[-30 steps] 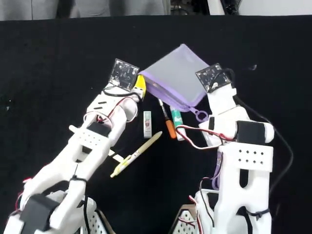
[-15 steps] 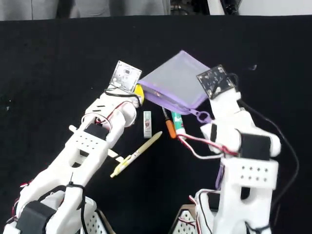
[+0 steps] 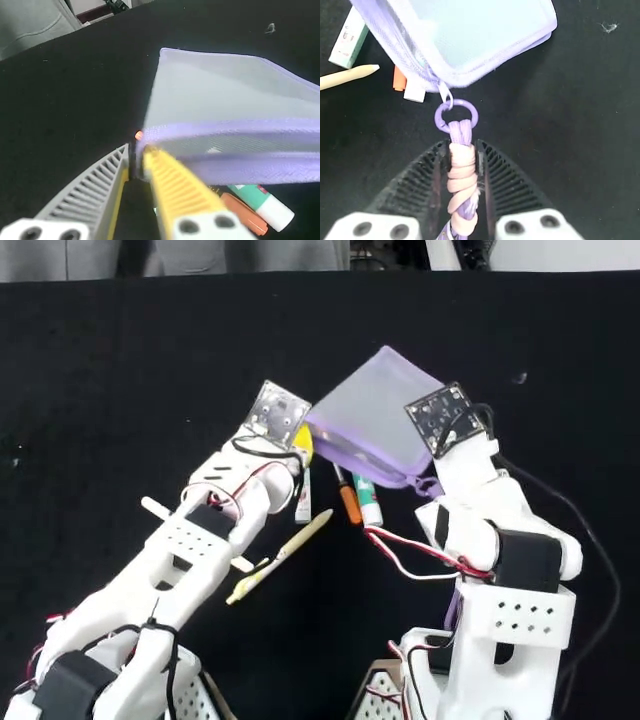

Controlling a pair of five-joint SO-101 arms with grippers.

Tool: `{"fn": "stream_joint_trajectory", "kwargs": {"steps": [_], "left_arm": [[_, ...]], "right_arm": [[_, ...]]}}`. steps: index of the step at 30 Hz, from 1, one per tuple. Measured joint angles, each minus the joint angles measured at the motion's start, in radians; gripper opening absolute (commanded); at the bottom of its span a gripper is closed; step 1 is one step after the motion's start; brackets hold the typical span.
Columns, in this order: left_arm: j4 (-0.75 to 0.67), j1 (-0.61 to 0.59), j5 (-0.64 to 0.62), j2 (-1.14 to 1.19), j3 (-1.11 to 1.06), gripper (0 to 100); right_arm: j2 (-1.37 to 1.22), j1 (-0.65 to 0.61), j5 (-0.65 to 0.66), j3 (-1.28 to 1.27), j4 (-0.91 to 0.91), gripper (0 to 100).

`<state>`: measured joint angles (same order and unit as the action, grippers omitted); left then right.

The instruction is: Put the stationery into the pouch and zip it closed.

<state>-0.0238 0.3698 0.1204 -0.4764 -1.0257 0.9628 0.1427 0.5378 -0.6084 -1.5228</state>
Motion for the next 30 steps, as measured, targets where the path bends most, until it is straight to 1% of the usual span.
{"fn": "stream_joint_trajectory", "kwargs": {"steps": [2, 6, 8, 15, 20, 24, 30], "left_arm": [[-0.005, 0.000, -0.031, 0.000, -0.008, 18], [-0.005, 0.000, -0.129, 0.000, -0.008, 19], [-0.005, -0.002, -0.149, 0.000, -0.008, 19], [-0.006, -0.002, -0.160, 0.000, -0.008, 19], [-0.092, 0.028, -0.160, 0.015, -0.008, 19], [-0.137, 0.055, -0.160, 0.106, -0.005, 19], [-0.140, 0.051, -0.160, 0.270, 0.094, 19]], "right_arm": [[0.000, 0.000, 0.000, 0.000, 0.000, 1.1], [0.000, 0.000, 0.000, 0.000, 0.000, 1.1], [0.000, 0.000, 0.000, 0.000, 0.000, 1.1], [0.006, 0.000, 0.000, 0.000, 0.000, 1.1], [0.008, 0.000, 0.000, 0.000, 0.000, 1.1], [0.008, 0.000, 0.000, 0.000, 0.000, 1.1], [0.008, 0.000, 0.002, 0.000, 0.000, 1.1]]}}
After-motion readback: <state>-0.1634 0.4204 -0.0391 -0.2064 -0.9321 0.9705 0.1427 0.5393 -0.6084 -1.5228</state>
